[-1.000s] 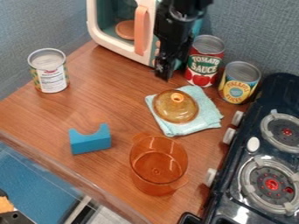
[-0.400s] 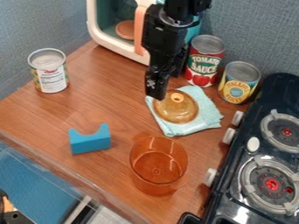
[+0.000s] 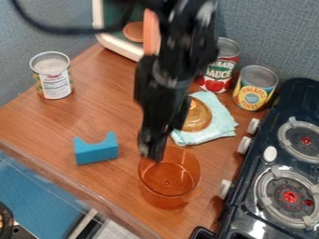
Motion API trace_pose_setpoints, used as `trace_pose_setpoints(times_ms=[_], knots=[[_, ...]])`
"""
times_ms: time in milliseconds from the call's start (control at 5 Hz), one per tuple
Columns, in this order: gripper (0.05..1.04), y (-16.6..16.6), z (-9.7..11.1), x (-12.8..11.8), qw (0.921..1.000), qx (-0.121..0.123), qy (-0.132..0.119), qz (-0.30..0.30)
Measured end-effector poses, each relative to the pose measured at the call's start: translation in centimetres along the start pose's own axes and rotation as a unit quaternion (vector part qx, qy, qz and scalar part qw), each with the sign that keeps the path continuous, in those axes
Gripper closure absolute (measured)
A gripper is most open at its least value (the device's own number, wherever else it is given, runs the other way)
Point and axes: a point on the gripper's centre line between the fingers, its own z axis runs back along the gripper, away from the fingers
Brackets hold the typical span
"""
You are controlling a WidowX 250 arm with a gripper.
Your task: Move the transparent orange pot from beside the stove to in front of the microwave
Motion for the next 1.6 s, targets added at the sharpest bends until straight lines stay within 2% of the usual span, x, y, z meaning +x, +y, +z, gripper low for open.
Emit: trace_pose_setpoints(times_ms=[200, 400, 600, 800, 1000, 1200, 1400, 1600], knots=[[0.084, 1.8, -1.5, 0.0, 0.9998, 0.014, 0.008, -0.011], [0.084, 1.9, -3.4, 0.5, 0.9995, 0.028, 0.012, -0.004], [0.084, 2.0, -5.8, 0.7, 0.9982, 0.053, 0.023, -0.015], [0.084, 2.4, -7.4, 0.6, 0.997, 0.069, 0.022, -0.028], [0.14, 2.3, -8.6, 0.5, 0.9969, 0.067, 0.021, -0.036], [0.436, 2.0, -8.7, 0.3, 0.9975, 0.051, 0.015, -0.045], [0.738, 2.0, -8.7, 0.3, 0.9975, 0.052, 0.015, -0.046], [0.941, 2.1, -8.6, 0.4, 0.9974, 0.052, 0.016, -0.047]])
